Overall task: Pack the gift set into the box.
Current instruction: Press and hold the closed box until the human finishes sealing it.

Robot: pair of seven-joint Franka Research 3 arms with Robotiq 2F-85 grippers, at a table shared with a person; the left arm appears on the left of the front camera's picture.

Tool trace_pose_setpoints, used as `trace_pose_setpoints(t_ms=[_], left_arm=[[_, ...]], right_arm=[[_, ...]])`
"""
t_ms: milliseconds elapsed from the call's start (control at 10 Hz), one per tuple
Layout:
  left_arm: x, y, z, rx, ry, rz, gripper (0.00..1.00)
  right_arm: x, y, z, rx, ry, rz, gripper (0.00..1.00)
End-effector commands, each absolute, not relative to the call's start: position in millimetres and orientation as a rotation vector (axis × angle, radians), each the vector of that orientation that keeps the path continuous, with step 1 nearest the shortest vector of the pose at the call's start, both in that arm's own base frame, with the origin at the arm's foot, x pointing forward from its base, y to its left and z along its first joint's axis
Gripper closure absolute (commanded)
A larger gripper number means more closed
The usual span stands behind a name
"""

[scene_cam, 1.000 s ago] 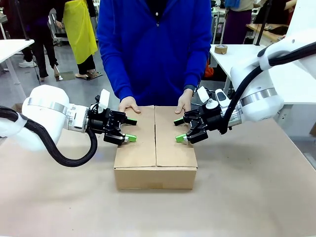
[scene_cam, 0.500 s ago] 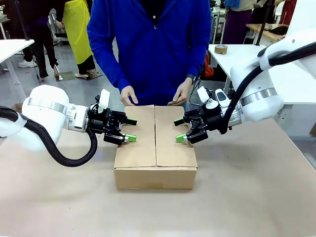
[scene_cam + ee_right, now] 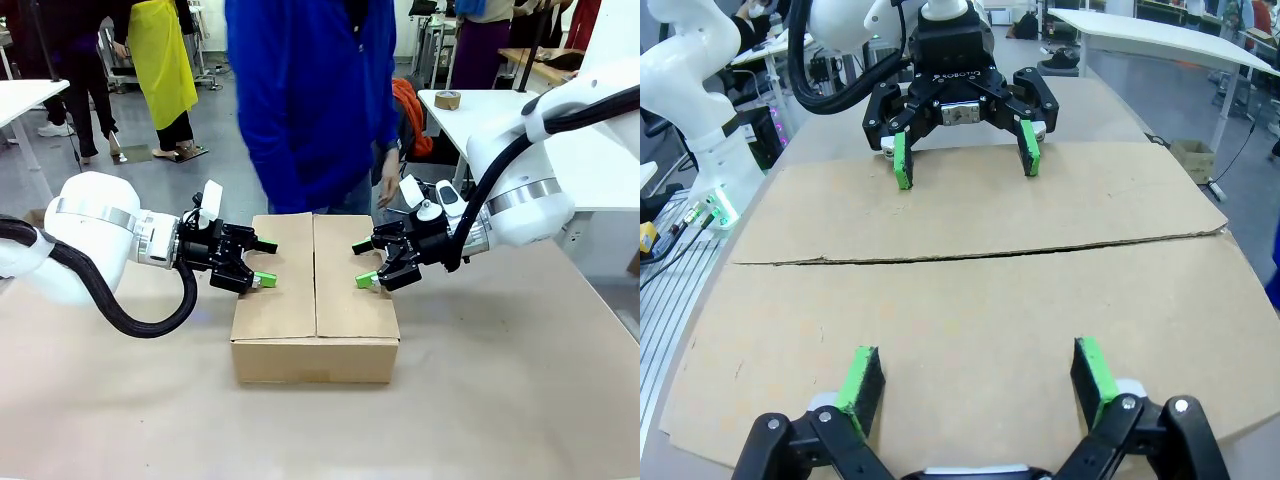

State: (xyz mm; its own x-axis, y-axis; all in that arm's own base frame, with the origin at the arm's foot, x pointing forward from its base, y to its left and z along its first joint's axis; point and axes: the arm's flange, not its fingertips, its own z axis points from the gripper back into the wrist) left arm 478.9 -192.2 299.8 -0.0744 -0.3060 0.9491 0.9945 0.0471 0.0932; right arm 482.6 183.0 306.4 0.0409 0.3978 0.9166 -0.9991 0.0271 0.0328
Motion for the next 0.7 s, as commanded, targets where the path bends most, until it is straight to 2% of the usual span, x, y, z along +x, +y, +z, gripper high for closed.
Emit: trace_pose_setpoints(t_ms=[0, 600], left_arm=[[477.4, -191.3, 298.5, -0.89, -1.071, -1.365, 0.0], [477.4, -191.3, 298.5, -0.89, -1.071, -1.365, 0.0]], right_arm=[[482.1, 182.3, 304.1, 0.896, -0.889, 1.337, 0.0], [482.1, 182.3, 304.1, 0.896, -0.889, 1.337, 0.0]])
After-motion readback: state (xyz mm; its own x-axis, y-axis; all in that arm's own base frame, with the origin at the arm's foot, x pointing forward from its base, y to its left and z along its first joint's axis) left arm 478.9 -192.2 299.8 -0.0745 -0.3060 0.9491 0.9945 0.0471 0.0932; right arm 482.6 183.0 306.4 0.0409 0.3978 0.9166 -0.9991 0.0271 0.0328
